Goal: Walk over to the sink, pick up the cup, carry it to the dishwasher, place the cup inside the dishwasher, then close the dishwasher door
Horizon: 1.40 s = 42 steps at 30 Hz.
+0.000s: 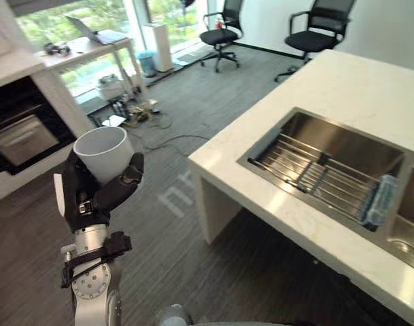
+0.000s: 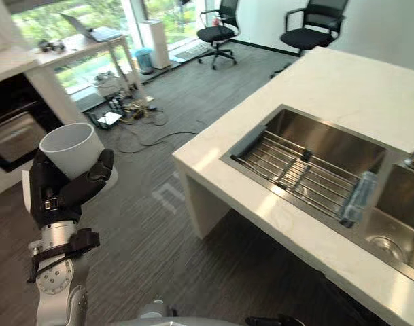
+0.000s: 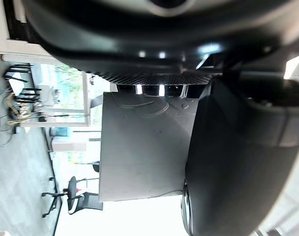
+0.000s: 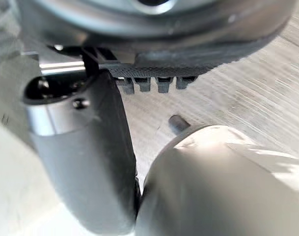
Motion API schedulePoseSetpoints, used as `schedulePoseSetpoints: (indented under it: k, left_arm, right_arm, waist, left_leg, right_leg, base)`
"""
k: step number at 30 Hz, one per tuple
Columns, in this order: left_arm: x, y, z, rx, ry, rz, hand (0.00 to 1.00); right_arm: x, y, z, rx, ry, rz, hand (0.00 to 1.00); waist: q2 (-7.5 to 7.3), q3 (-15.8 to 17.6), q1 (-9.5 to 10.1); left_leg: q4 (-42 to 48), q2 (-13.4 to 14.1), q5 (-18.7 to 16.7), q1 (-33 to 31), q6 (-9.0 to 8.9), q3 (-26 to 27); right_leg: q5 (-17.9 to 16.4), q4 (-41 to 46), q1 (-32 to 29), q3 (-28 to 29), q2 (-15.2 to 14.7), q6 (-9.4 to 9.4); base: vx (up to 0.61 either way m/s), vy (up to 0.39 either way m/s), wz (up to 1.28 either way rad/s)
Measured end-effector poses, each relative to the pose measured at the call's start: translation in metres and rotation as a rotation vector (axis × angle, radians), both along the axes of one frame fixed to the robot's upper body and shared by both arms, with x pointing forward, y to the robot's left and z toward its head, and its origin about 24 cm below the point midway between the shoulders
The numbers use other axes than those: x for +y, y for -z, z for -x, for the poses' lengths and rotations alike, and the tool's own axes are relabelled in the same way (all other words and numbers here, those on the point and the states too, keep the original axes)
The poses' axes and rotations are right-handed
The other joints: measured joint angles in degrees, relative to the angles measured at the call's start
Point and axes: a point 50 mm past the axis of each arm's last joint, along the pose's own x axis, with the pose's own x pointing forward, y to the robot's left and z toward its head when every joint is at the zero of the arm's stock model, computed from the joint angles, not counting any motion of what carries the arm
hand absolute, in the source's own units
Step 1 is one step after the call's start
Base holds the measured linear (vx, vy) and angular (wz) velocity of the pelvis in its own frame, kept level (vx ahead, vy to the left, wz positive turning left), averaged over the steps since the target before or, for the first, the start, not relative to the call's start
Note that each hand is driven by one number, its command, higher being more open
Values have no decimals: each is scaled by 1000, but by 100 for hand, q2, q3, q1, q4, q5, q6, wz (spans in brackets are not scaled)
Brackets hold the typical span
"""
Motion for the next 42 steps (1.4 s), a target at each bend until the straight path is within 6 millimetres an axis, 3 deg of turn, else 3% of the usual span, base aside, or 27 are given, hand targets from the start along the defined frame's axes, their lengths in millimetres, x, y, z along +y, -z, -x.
schedulePoseSetpoints:
  k: [1,2,4,5,6,7,8,10,11,12,13,14,15,18,20,22,24,25,26,27,28,31,35,37,38,42]
  left_arm:
    - [-8,-5,-4,-37,46,-2,0]
    - [-18,-11,-9,-80,90,4,0]
    - [-24,-18,-15,-124,116,9,0]
    - [-24,-19,-15,-128,115,9,0]
    - [-24,-19,-15,-130,112,13,0]
    - [-26,-18,-15,-129,110,22,0]
    - [-26,-18,-15,-129,110,23,0]
    - [-25,-18,-15,-124,111,27,0]
    - [-27,-17,-16,-118,129,28,0]
    - [-36,-14,-20,-113,180,26,0]
    - [-40,-13,-23,-120,204,27,0]
    - [-47,-11,-29,-122,250,31,0]
    - [-55,-4,-36,-90,282,38,0]
    - [-66,13,-36,-9,326,45,0]
    - [-72,14,-34,-5,340,47,0]
    - [-77,11,-33,-18,357,50,0]
    - [-83,11,-33,-21,387,51,0]
    - [-83,10,-33,-26,392,41,0]
    - [-84,5,-35,-45,412,10,0]
    - [-83,3,-36,-52,422,-17,0]
    - [-85,2,-37,-56,429,-17,0]
    - [-91,-1,-39,-61,443,-4,0]
    - [-87,-4,-36,-72,428,12,0]
    - [-85,-9,-31,-96,424,18,0]
    - [-72,6,-21,-38,385,50,0]
    - [-72,5,-21,-39,379,56,0]
  right_arm:
    - [-3,-1,2,4,1,9,100]
    - [-8,-3,1,4,3,21,100]
    - [5,0,0,8,16,-2,100]
    - [11,2,0,7,21,-15,100]
    - [15,3,-2,6,25,-29,100]
    - [14,2,-2,8,32,-22,100]
    - [13,2,-3,7,39,-19,100]
    - [13,1,-7,-6,41,-10,100]
    - [14,1,-7,-17,50,-8,100]
    - [13,0,0,-24,67,9,100]
    - [15,0,-1,-46,77,12,100]
    - [18,-1,-8,-98,108,8,100]
    - [20,-2,-10,-123,110,15,100]
    - [24,-3,-18,-160,90,34,100]
    - [31,-5,-30,-198,96,9,100]
    - [45,-4,-38,-224,99,-37,100]
    - [40,-5,-35,-266,150,-57,100]
    - [39,-5,-31,-285,169,-52,100]
    - [43,-4,-21,-323,208,-40,100]
    - [47,-2,-12,-331,229,-32,100]
    - [44,-2,-1,-338,250,4,100]
    - [33,-2,13,-327,266,48,100]
    - [32,-4,10,-345,235,47,100]
    - [34,-5,2,-374,198,28,100]
    - [46,-1,19,-334,162,-52,100]
    - [47,-1,22,-328,164,-54,100]
  waist:
    - [94,-61,-71]
    - [173,-96,-130]
    - [106,-75,-146]
    - [73,-60,-146]
    - [59,-53,-148]
    - [76,-63,-143]
    - [81,-63,-118]
    - [-12,-1,-42]
    - [-28,14,-54]
    - [-23,-8,-114]
    - [0,3,-125]
    - [-1,8,-209]
    - [4,29,-263]
    - [-68,-3,-289]
    - [-41,0,-156]
    - [-20,13,-157]
    - [36,32,-220]
    - [14,28,-240]
    - [-299,-50,-252]
    - [-538,-139,-317]
    - [-480,-125,-434]
    - [-159,-135,-455]
    - [-108,-185,-361]
    - [-144,-218,-323]
    - [-514,-508,-372]
    - [-482,-533,-418]
  left_leg:
    - [-236,137,238,166,7,289]
    - [-708,54,410,217,-135,446]
    - [-1341,-231,408,235,-135,867]
    - [-1537,-318,408,267,-136,907]
    - [-1957,-488,436,329,-300,881]
    - [-2362,-630,503,343,-674,691]
    - [-2529,-702,526,343,-809,576]
    - [-2757,-986,607,353,-783,216]
    - [-2850,-1179,612,392,-667,-136]
    - [-2954,-1293,630,420,-532,-621]
    - [-2945,-1292,636,371,-494,-834]
    - [-2958,-1304,681,267,-384,-1369]
    - [-2974,-1390,722,260,-333,-1835]
    - [-3040,-1736,722,411,-334,-2444]
    - [-3131,-1819,677,548,-366,-2570]
    - [-3067,-1717,476,594,-331,-2618]
    - [-2584,-1321,86,603,-509,-2590]
    - [-2442,-1254,-32,583,-596,-2579]
    - [-2274,-1283,-207,557,-691,-2519]
    - [-2179,-1288,-307,549,-798,-2411]
    - [-1902,-986,-408,484,-902,-2183]
    - [-1864,-802,-320,423,-1077,-1853]
    - [-2088,-809,-300,818,-1109,-1876]
    - [-2117,-837,-300,821,-1109,-1899]
    - [-2099,-910,-216,700,-1125,-2040]
    - [-2066,-894,-229,717,-1142,-1965]
  right_leg:
    - [3,92,24,-337,-75,11]
    - [5,243,35,-724,-191,27]
    - [172,95,207,-1119,-259,-77]
    - [258,69,281,-1251,-277,-14]
    - [320,166,393,-1499,-326,48]
    - [331,389,443,-1660,-420,61]
    - [333,515,463,-1678,-487,65]
    - [431,952,564,-1514,-810,11]
    - [603,1385,612,-983,-1050,-232]
    - [794,2014,369,156,-1207,-511]
    - [468,2117,186,847,-1068,-258]
    - [-334,1999,-112,2233,-438,-34]
    - [-703,1891,-310,3331,110,-41]
    - [-948,1185,-549,4843,696,219]
    - [-947,821,-781,5057,750,226]
    - [-922,736,-1066,5058,832,265]
    - [-685,555,-1232,5105,1107,343]
    - [-464,373,-1210,5172,1147,327]
    - [366,290,-1190,5288,934,281]
    - [305,274,-1061,5382,789,441]
    - [170,192,-890,5145,896,367]
    - [90,206,-793,4917,971,249]
    - [-95,328,-506,4879,980,226]
    - [-95,322,-505,4887,962,226]
    - [-85,24,-401,4988,926,231]
    - [-74,-62,-434,4995,977,256]
  base:
    - [-70,167,203]
    - [-73,235,193]
    - [-104,295,174]
    - [-105,273,166]
    - [-92,267,158]
    - [-78,265,153]
    - [-65,283,133]
    - [-32,203,113]
    - [9,215,162]
    - [9,215,174]
    - [42,116,207]
    - [54,-5,217]
    - [54,-5,218]
    - [101,3,144]
    - [109,-31,40]
    - [104,-92,12]
    - [115,-114,-4]
    - [202,-138,8]
    - [228,-185,30]
    - [347,-349,58]
    - [236,-298,63]
    - [134,-129,52]
    - [106,-16,21]
    - [15,21,9]
    - [0,0,0]
    - [0,0,-7]
